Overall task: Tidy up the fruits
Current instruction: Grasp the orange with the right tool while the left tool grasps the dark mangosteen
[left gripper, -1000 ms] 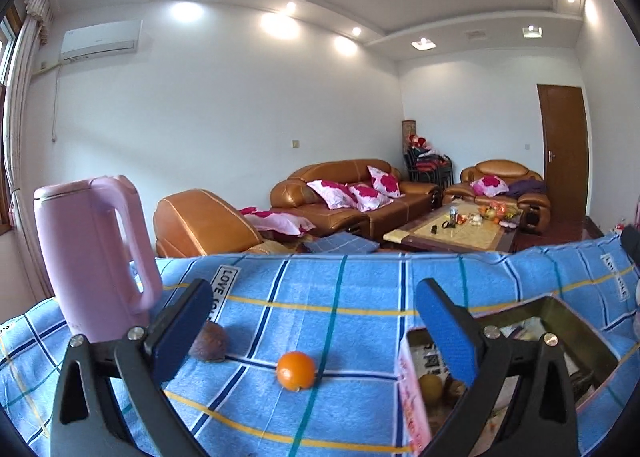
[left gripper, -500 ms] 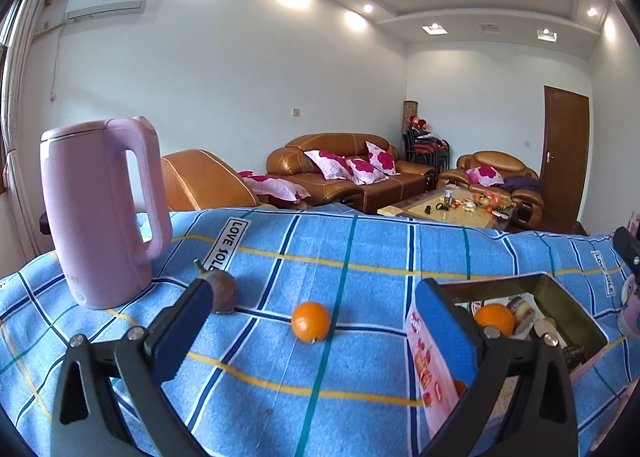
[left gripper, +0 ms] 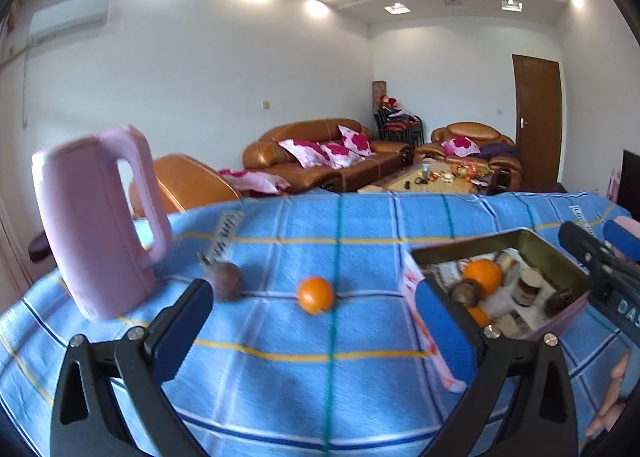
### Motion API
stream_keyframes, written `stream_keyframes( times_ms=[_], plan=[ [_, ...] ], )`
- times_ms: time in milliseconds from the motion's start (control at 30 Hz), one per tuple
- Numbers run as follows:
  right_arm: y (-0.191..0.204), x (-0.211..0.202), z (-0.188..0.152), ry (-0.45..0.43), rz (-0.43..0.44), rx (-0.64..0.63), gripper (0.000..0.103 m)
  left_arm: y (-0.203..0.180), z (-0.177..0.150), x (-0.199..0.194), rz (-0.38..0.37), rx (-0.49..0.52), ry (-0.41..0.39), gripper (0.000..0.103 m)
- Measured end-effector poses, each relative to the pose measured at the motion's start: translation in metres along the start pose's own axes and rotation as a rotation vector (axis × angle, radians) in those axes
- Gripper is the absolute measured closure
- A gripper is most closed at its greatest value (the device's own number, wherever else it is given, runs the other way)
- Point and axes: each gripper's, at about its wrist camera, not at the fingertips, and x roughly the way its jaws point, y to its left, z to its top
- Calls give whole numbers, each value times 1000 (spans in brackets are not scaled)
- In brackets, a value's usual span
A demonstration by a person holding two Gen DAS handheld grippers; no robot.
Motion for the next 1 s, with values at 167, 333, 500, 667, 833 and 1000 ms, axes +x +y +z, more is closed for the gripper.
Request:
stream_keyframes(
  times_ms=[167,333,500,667,833,1000],
  plan=[
    [29,8,15,-24,45,56,17,33,16,14,43,-25,-37,0],
    [71,30,23,-22,65,82,17,63,17,40,97,-4,-25,0],
    [108,55,17,5,97,108,17,93,5,62,119,-26,30,0],
    [138,79,5,75,109,85,16,120,0,68,104,-80,85,0],
    [161,93,3,150,123,35,17,135,-5,79,123,-94,174,0],
    [184,126,-8,336,178,-22,17,135,-11,89,182,-31,251,0]
  ],
)
